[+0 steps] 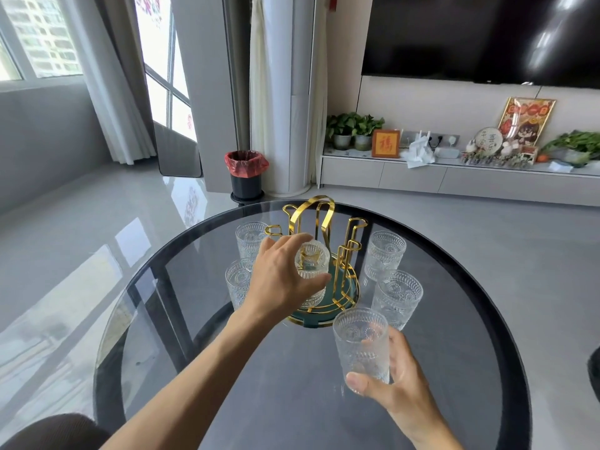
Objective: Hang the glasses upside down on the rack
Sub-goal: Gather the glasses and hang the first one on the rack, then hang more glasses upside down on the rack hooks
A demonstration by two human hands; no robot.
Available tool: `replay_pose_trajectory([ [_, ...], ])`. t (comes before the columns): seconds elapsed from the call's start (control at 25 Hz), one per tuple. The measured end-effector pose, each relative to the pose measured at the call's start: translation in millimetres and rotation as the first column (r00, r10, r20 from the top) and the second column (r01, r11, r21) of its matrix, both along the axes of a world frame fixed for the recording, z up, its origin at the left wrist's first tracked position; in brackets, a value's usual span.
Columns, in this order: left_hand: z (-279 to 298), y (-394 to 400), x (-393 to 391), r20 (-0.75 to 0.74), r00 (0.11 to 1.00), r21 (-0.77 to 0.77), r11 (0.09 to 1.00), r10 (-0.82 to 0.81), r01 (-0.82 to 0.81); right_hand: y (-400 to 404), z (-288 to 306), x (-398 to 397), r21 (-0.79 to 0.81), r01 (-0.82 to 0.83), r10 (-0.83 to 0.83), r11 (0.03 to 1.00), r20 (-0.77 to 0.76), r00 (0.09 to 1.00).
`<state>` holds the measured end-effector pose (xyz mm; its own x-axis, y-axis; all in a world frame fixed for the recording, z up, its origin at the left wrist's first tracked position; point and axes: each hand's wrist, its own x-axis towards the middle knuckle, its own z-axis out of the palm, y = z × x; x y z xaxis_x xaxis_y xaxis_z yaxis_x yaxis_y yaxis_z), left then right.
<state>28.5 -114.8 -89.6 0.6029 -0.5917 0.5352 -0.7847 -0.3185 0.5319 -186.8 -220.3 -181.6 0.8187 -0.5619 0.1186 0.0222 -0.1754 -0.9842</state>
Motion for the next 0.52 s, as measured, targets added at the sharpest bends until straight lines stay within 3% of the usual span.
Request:
replay_pose_trajectory([
  [0.16, -3, 9, -2, 0.006, 0.997, 0.044, 0.996, -0.079, 0.078, 1, 4, 0, 0.058, 0.040, -0.044, 0.998, 0.058, 0.997],
  [0.24, -9, 24, -3, -0.070, 0.989, -0.075, 0.990, -0.126, 0.121, 1, 7, -2, 0.078, 0.079, -0.085, 0.994, 0.079, 0.993],
  [0.36, -37, 56, -1, -0.206, 0.979, -0.352, 0.932, 0.012, -0.086, -2, 21, -1, 0.125, 0.150, -0.167, 0.981, 0.136, 0.977],
  [0.44, -60, 70, 7, -0.391, 0.907, -0.319, 0.901, 0.157, -0.293, -4, 32, 3, 0.174, 0.199, -0.229, 0.964, 0.173, 0.958],
  [0.52, -76, 73, 19, -0.608, 0.768, -0.160, 0.917, 0.201, -0.366, -8, 46, 8, 0.235, 0.242, -0.287, 0.941, 0.180, 0.941],
])
